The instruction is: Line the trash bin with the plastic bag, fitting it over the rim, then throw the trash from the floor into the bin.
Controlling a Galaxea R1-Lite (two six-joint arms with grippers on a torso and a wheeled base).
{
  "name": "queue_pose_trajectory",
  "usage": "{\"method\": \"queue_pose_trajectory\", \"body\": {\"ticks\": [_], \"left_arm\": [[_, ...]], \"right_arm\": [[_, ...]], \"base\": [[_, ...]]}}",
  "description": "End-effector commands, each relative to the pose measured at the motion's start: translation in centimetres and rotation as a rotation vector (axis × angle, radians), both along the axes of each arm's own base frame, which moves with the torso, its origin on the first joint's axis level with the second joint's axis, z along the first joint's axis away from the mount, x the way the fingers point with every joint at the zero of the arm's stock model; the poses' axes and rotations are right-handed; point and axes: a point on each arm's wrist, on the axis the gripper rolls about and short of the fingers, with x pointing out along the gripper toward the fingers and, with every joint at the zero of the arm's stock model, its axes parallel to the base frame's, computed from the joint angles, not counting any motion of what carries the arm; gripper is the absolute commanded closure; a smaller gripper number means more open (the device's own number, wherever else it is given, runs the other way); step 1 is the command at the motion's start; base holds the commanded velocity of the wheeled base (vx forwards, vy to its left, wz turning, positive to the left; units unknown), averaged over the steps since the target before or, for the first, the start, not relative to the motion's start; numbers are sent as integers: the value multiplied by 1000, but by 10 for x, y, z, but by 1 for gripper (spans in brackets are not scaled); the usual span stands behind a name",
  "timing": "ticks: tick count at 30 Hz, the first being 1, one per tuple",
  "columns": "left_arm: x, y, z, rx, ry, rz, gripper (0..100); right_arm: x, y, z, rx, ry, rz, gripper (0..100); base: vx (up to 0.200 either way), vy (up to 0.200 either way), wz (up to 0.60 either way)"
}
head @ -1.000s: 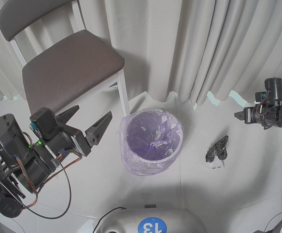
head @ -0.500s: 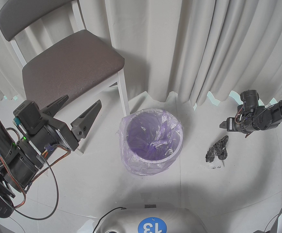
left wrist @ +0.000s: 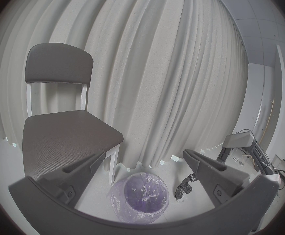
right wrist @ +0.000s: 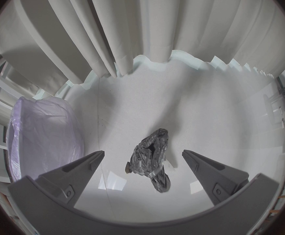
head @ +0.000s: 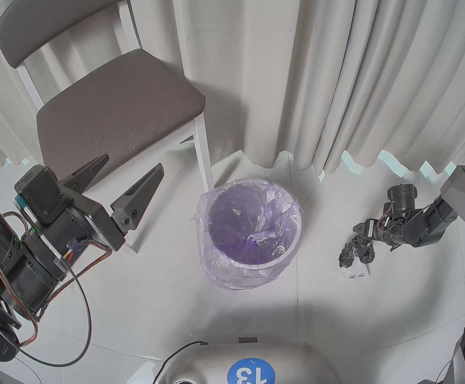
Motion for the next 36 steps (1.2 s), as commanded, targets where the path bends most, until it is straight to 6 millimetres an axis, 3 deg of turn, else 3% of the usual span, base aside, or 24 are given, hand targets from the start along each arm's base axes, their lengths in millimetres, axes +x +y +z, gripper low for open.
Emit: {"method": "queue_pose_trajectory", "body": {"ticks": [1,6,17,33,36], "left_arm": [[-3,3,1,-2,-9,5,0],[-6,4,3,13,-27,7,0],[-5,0,-3,36,-10,-5,0],[-8,-4,-9,51,10,-27,0],[-8,-5,-8,48,6,-29,0]], "right_arm": [[-3,-9,-63,13,84,-16,0],[7,-19,-67,28,54,-46,0],[23,-21,-69,184,-112,-91,0],[23,-21,-68,224,-94,-104,0],[20,-18,-71,225,-23,-104,0]], "base": [[0,0,0],[0,0,0],[0,0,0],[0,0,0],[0,0,0]]}}
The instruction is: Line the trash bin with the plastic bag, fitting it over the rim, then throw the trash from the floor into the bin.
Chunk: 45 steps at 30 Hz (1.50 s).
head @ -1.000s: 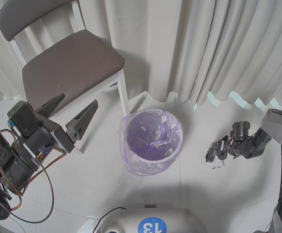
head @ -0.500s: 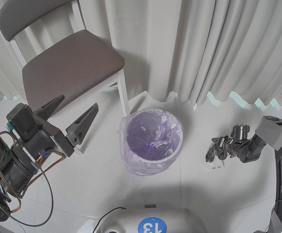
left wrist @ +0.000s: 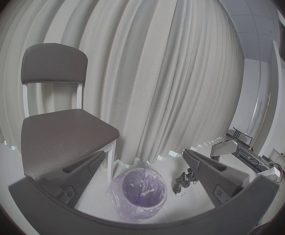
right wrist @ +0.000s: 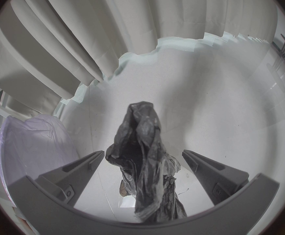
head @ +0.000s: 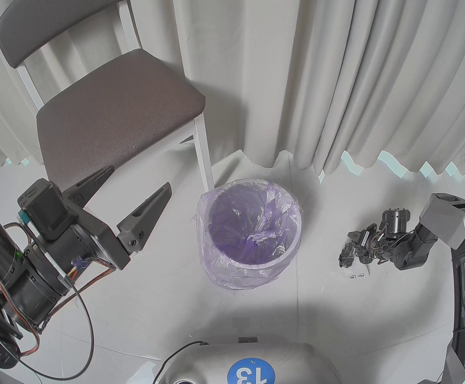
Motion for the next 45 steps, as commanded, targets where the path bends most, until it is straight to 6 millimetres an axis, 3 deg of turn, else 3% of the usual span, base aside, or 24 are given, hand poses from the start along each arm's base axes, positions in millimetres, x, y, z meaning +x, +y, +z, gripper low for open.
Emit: {"method": "queue_pose_trajectory", "body": {"ticks": [1,14,15,45], "left_arm": [[1,-1,0,0,1,-1,0],[1,-1,-1,3,4,-1,0],[1,-1,-1,3,4,-1,0],[-1,-3,-7,64,-8,-6,0]], "right_arm": [[-2,3,-1,4,50,7,0],[-1,3,-1,8,60,12,0],[-1,3,-1,11,61,16,100],[-5,7,-3,15,71,48,100]], "base": [[0,0,0],[0,0,0],[0,0,0],[0,0,0]]}}
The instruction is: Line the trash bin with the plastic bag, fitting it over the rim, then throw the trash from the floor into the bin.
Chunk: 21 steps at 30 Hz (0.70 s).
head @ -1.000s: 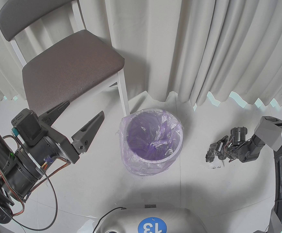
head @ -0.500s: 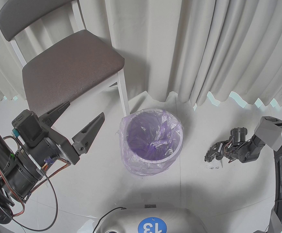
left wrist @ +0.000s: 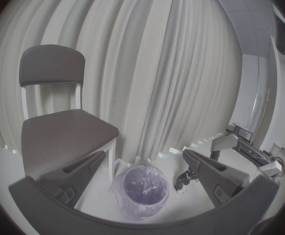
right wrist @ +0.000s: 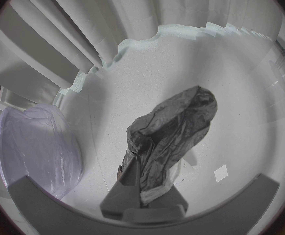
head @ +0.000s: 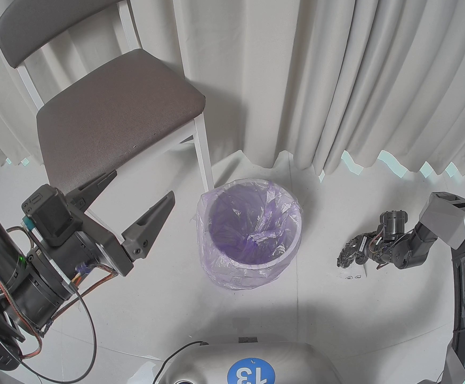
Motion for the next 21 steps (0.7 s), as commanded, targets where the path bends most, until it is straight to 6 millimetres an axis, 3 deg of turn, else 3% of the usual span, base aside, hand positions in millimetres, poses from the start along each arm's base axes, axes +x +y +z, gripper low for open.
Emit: {"method": "queue_pose_trajectory", "body": {"ticks": [1,3,4,5,6,12,13,14,20,21], "left_arm": [[-1,-1,-3,22,0,-3,0],[-2,-2,-4,33,-5,-6,0],[-6,-2,-5,58,-21,-12,0],[-6,-2,-5,58,-21,-12,0],[-9,0,-6,72,-35,-11,0],[-9,0,-2,64,-92,-2,0],[-9,0,-2,64,-92,-2,0],[-8,2,-2,74,-101,10,0],[-10,6,3,93,-140,33,0],[-10,6,3,92,-141,35,0]], "right_arm": [[-3,6,-1,-11,7,8,100],[-5,8,-2,-46,7,13,100],[-7,4,11,-202,-39,9,100],[-7,4,11,-202,-39,9,100],[-12,3,29,-308,-82,21,100],[-15,6,75,-432,-195,98,100],[-15,6,75,-432,-195,98,100],[-19,8,95,-463,-231,114,100],[-39,24,155,-518,-336,161,100],[-40,24,157,-524,-338,166,100]], "base": [[0,0,0],[0,0,0],[0,0,0],[0,0,0],[0,0,0],[0,0,0],[0,0,0],[0,0,0],[0,0,0],[0,0,0]]}}
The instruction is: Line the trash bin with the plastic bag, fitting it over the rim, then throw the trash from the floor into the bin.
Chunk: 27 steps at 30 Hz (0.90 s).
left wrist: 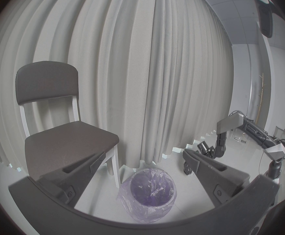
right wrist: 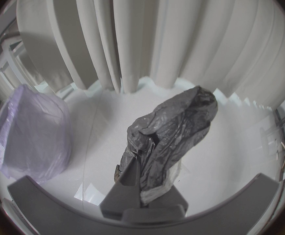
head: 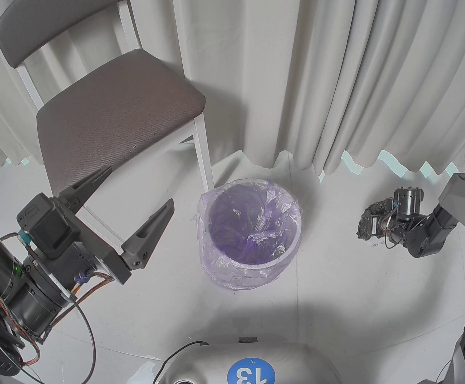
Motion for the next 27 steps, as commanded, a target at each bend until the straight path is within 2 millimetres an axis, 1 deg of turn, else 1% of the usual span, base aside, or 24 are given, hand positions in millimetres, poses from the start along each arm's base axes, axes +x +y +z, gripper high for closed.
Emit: {"method": "queue_pose_trajectory", "body": {"ticks": [1,3,4,6,8,9,10,11,13,14,15,16,17,19,20,24,26,27], "left_arm": [[-2,7,5,7,-43,29,0],[-2,10,7,7,-53,47,0],[-1,10,7,7,-53,50,0],[0,14,10,9,-66,71,0],[1,15,10,13,-72,80,0],[1,16,10,18,-77,87,0],[1,16,10,20,-77,89,0],[1,18,9,41,-84,103,0],[2,19,9,55,-90,114,0],[2,19,9,55,-90,114,0],[2,20,8,65,-90,117,0],[2,20,8,65,-90,117,0],[0,21,8,63,-92,117,0],[-1,21,8,63,-93,114,0],[-1,21,8,63,-93,114,0],[-1,21,9,57,-98,115,0],[-2,22,10,56,-99,115,0],[-2,22,10,56,-99,115,0]], "right_arm": [[-27,17,75,-67,-112,70,100],[-36,23,93,-93,-125,96,100],[-37,23,97,-97,-130,99,100],[-48,34,120,-123,-163,139,100],[-57,45,137,-139,-193,178,100],[-62,53,144,-137,-208,205,100],[-63,53,145,-137,-208,207,100],[-71,70,157,-124,-231,273,100],[-75,80,165,-112,-241,325,100],[-75,80,165,-112,-241,325,100],[-79,94,174,-101,-259,386,100],[-79,96,176,-99,-263,395,100],[-80,110,185,-88,-275,450,100],[-81,119,190,-81,-270,488,100],[-82,127,194,-78,-262,521,100],[-90,149,197,-86,-220,663,100],[-92,157,195,-95,-209,724,100],[-92,157,195,-95,-209,724,100]], "base": [[0,0,0],[0,0,0],[0,0,0],[0,0,0],[0,0,0],[0,0,0],[0,0,0],[0,0,0],[0,0,0],[0,0,0],[0,0,0],[0,0,0],[0,0,0],[0,0,0],[0,0,0],[0,0,0],[0,0,0],[0,0,0]]}}
